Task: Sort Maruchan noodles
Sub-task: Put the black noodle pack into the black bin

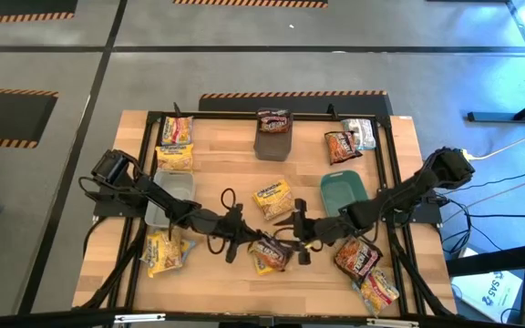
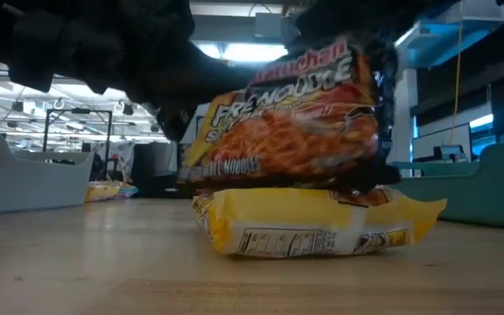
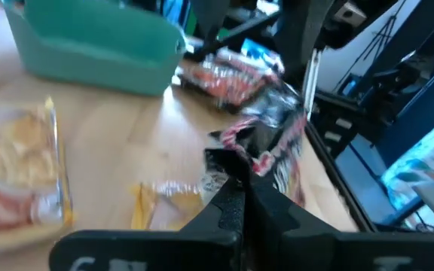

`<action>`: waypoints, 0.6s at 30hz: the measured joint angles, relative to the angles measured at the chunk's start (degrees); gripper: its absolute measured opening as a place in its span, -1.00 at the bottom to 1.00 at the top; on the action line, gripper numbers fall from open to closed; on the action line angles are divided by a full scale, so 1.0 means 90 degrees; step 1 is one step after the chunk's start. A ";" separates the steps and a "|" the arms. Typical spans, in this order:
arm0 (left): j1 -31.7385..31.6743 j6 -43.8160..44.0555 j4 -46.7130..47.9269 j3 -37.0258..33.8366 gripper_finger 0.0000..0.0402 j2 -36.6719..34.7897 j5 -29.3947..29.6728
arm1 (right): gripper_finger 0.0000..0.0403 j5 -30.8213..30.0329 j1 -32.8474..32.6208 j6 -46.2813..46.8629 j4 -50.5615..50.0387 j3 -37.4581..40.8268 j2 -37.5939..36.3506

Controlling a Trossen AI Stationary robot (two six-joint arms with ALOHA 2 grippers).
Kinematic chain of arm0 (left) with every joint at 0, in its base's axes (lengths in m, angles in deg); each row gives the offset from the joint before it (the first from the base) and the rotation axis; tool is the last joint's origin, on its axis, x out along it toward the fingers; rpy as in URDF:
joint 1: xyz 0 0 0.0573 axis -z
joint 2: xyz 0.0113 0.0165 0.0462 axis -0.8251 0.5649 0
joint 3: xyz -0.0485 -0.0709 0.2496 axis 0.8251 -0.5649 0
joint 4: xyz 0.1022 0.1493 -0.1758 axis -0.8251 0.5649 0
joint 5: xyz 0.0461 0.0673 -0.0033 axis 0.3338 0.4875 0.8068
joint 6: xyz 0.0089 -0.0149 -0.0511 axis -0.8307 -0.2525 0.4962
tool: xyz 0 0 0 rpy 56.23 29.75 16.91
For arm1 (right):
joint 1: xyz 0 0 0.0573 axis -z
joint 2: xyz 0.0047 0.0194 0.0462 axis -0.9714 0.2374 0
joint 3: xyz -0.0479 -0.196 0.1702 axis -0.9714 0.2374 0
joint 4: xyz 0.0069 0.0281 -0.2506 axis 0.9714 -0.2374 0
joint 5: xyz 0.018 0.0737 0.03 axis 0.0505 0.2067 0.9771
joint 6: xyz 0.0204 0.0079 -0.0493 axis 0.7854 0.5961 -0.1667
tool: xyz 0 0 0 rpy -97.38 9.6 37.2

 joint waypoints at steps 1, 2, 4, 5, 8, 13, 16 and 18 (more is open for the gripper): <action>-0.0002 -0.0085 -0.0049 0.0000 -1.00 0.0000 0.0036 | -0.03 0.0065 0.0005 0.0061 -0.0200 -0.0120 0.0000; -0.0002 -0.0176 -0.0095 0.0000 -1.00 0.0000 0.0079 | -0.03 0.0096 0.0018 0.0180 -0.0439 -0.0245 0.0000; 0.0000 -0.0310 -0.0169 0.0000 -1.00 0.0000 0.0189 | -0.03 0.0260 0.0098 0.0473 -0.0976 -0.0466 0.0000; -0.0003 -0.0361 -0.0190 0.0000 -1.00 0.0000 0.0212 | -0.03 0.0339 0.0117 0.0611 -0.1240 -0.0539 0.0000; -0.0005 -0.0464 -0.0248 0.0000 -1.00 0.0000 0.0293 | -0.03 0.0490 0.0203 0.0874 -0.1748 -0.0687 0.0002; -0.0005 -0.0566 -0.0342 0.0002 -1.00 0.0000 0.0544 | 0.12 0.1258 0.0200 0.1179 -0.1669 -0.0731 0.0002; -0.0005 -0.0608 -0.0358 0.0002 -1.00 0.0000 0.0619 | 0.29 0.1363 0.0190 0.1594 -0.1419 -0.0734 0.0002; -0.0005 -0.0611 -0.0377 0.0002 -1.00 0.0000 0.0679 | 0.39 0.1290 0.0254 0.2094 -0.1422 -0.0735 0.0002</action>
